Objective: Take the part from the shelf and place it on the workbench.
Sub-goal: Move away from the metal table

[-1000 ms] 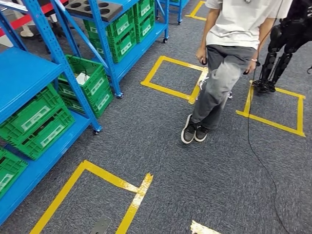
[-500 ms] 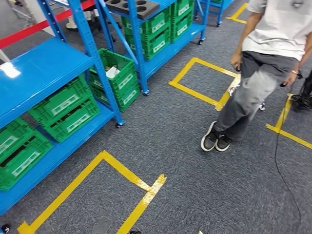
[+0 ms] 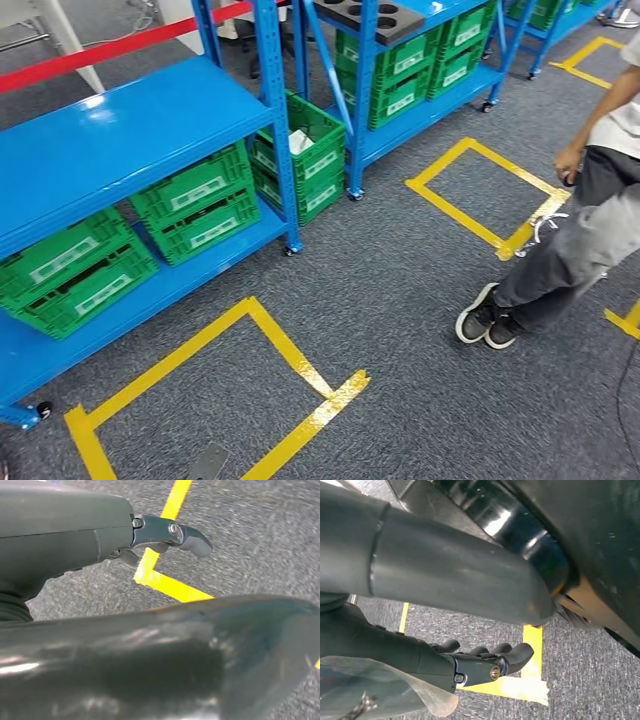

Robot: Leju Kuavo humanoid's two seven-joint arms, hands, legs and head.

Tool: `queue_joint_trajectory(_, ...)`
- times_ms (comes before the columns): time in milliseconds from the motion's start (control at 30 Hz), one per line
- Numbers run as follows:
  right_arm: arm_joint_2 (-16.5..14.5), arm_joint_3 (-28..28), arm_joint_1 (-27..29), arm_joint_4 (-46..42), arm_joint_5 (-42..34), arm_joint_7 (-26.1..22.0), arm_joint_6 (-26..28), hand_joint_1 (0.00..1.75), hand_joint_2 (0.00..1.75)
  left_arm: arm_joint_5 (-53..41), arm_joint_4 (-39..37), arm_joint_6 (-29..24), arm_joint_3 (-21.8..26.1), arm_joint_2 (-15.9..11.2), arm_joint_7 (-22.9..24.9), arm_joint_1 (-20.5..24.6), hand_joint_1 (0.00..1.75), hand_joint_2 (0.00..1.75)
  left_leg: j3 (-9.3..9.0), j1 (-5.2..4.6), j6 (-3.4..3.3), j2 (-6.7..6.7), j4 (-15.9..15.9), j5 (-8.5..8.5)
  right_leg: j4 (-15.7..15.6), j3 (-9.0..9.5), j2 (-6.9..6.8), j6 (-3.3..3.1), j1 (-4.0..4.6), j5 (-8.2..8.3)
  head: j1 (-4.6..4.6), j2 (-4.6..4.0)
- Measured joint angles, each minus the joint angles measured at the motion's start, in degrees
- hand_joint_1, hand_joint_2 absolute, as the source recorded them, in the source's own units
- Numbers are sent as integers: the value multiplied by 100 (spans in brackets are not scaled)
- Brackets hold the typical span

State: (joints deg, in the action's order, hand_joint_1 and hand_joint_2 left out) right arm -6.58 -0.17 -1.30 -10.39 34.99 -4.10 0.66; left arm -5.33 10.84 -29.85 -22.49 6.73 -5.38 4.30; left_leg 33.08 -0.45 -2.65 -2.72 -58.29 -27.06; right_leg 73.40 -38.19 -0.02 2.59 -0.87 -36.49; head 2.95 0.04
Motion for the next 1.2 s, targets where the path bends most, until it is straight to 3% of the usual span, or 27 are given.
queue_joint_trajectory(33, 2, 0, 6, 0, -1, 6, -4, 0, 0, 0, 0, 3, 0, 0, 0, -2, 0, 0, -15, 13, 22, -90, -14, -16, -310, 89, 39, 13, -14, 256, -1, 0)
queue_joint_trajectory(100, 4, -1, 9, 6, -3, 28, -10, 0, 0, -1, 0, 7, 0, 0, 2, 7, 0, 0, -13, 33, 93, -254, -74, -63, -1034, 376, 332, 43, -71, 610, -8, 0)
queue_joint_trajectory(167, 5, -1, 1, 15, -4, 49, -23, 0, 0, -1, 0, 14, 0, -2, 7, 14, 0, 0, 33, 43, 169, -388, -114, -77, -1341, 535, 557, 14, -96, 646, -15, 0)
queue_joint_trajectory(200, 5, -1, -3, 19, -3, 61, -33, 0, 0, -1, 0, 18, 0, -3, 9, 11, 0, 0, 57, 47, 199, -451, -119, -68, -1369, 561, 543, -23, -89, 637, -16, 0)
queue_joint_trajectory(233, 7, -1, -8, 19, -3, 77, -45, 0, 0, 1, 0, 21, 0, -9, 10, -1, 0, 0, 70, 58, 226, -503, -112, -60, -1364, 576, 464, -70, -89, 641, -12, 0)
queue_joint_trajectory(300, 13, -2, -10, 19, -2, 104, -65, 0, 0, 2, 0, 21, 0, -14, 12, -14, 0, 0, 136, 50, 280, -339, -254, -141, -1397, 621, 309, -155, -95, 644, 22, 0)
queue_joint_trajectory(367, 17, -3, -8, 19, -4, 111, -77, 0, 0, 2, 0, 21, 0, -12, 12, 7, 0, 0, 395, 41, 330, 10, -795, -417, -1421, 665, 127, -223, -80, 626, 65, 0)
queue_joint_trajectory(400, 18, -3, -4, 19, -4, 114, -81, 0, 0, 3, 0, 21, 0, -11, 13, 21, 0, 0, 585, 48, 348, 115, -1172, -580, -1423, 679, 27, -243, -66, 610, 79, 0)
queue_joint_trajectory(467, 22, -4, 11, 19, -3, 121, -84, 0, 0, 4, 0, 21, 0, -10, 12, 18, 0, 0, 849, 58, 356, 185, -1670, -700, -1422, 706, -166, -259, -42, 574, 78, 0)
queue_joint_trajectory(500, 24, -4, 12, 19, -2, 123, -84, 0, 0, 4, 0, 21, 0, -10, 13, 6, 0, 0, 845, 59, 345, 197, -1645, -611, -1422, 724, -247, -260, -32, 556, 79, 0)
queue_joint_trajectory(567, 25, -4, -3, 19, -2, 121, -86, 0, 0, 3, 0, 23, 0, -13, 13, -9, 0, 0, 538, 27, 261, 317, -1008, -210, -1426, 780, -390, -251, -11, 513, 80, 0)
queue_joint_trajectory(633, 22, -3, -14, 19, -3, 119, -97, 0, 0, 2, 0, 26, 0, -19, 9, 12, 0, 0, 204, -67, 141, 643, -349, 0, -1432, 819, -522, -212, 21, 460, 80, 0)
queue_joint_trajectory(667, 22, -3, -17, 19, -4, 119, -105, 0, 0, 1, 0, 26, 0, -20, 4, 22, 0, 0, 132, -109, 103, 758, -195, 4, -1439, 838, -589, -187, 33, 439, 78, 0)
queue_joint_trajectory(700, 21, -3, -23, 19, -3, 119, -113, 0, 0, 2, 0, 26, 0, -21, 0, 25, 0, 0, 118, -135, 86, 786, -151, -29, -1453, 860, -660, -163, 43, 425, 76, 0)
queue_joint_trajectory(767, 21, 1, -41, 16, 4, 111, -128, 0, 0, 17, 0, 21, 1, -18, -9, 2, 0, 0, 89, -114, 63, 636, -73, -5, -1481, 932, -736, -118, 47, 394, 69, 0)
queue_joint_trajectory(833, 22, 6, -41, 14, 13, 92, -136, 0, 0, 42, 0, 10, 3, -17, -20, -11, 0, 0, 25, -58, 18, 486, 14, 34, -1250, 845, -475, -73, 36, 231, 40, 0)
queue_joint_trajectory(900, 25, 8, -17, 14, 15, 80, -134, 0, 0, 54, 0, 4, 4, -7, -28, 1, 0, 0, 0, -23, -14, 335, 44, 44, -584, 489, -120, -40, 15, -64, 1, 0)
queue_joint_trajectory(933, 28, 8, -2, 14, 15, 78, -134, 0, 0, 55, 0, 4, 4, -2, -30, 5, 0, 0, 0, -17, -20, 251, 41, 39, -227, 271, -46, -24, 10, -170, -11, 0)
queue_joint_trajectory(967, 31, 8, 12, 14, 15, 73, -134, 0, 0, 55, 0, 4, 4, 3, -31, 2, 0, 0, -6, -14, -20, 164, 37, 32, -17, 111, -22, -10, 5, -177, -15, 0)
queue_joint_trajectory(1000, 34, 8, 22, 14, 15, 67, -136, 0, 0, 55, 0, 8, 4, 3, -33, -3, 0, 0, -13, -9, -13, 75, 30, 23, 10, 31, -12, 3, 1, -78, -19, 0)
queue_joint_trajectory(1067, 38, 9, 34, 14, 17, 54, -142, 0, 0, 53, 0, 26, 4, 2, -46, -9, 0, 0, -29, 11, 30, -100, -7, -10, -564, 186, 81, 29, -30, 387, -21, 0)
queue_joint_trajectory(1100, 40, 9, 36, 16, 18, 50, -147, 0, 0, 52, 0, 37, 4, 1, -56, -6, 0, 0, -22, 16, 63, -173, -35, -34, -900, 314, 233, 43, -56, 555, -26, 0)
queue_joint_trajectory(1133, 42, 10, 37, 20, 19, 45, -154, 0, 0, 50, 0, 46, 4, 0, -68, 2, 0, 0, 0, 20, 99, -247, -76, -57, -1177, 437, 384, 39, -80, 656, -27, 0)
queue_joint_trajectory(1200, 42, 12, 40, 26, 19, 40, -164, 0, 0, 49, 0, 53, 4, -4, -86, 11, 0, 0, 57, 32, 171, -373, -119, -65, -1334, 532, 549, -8, -90, 634, -27, 0)
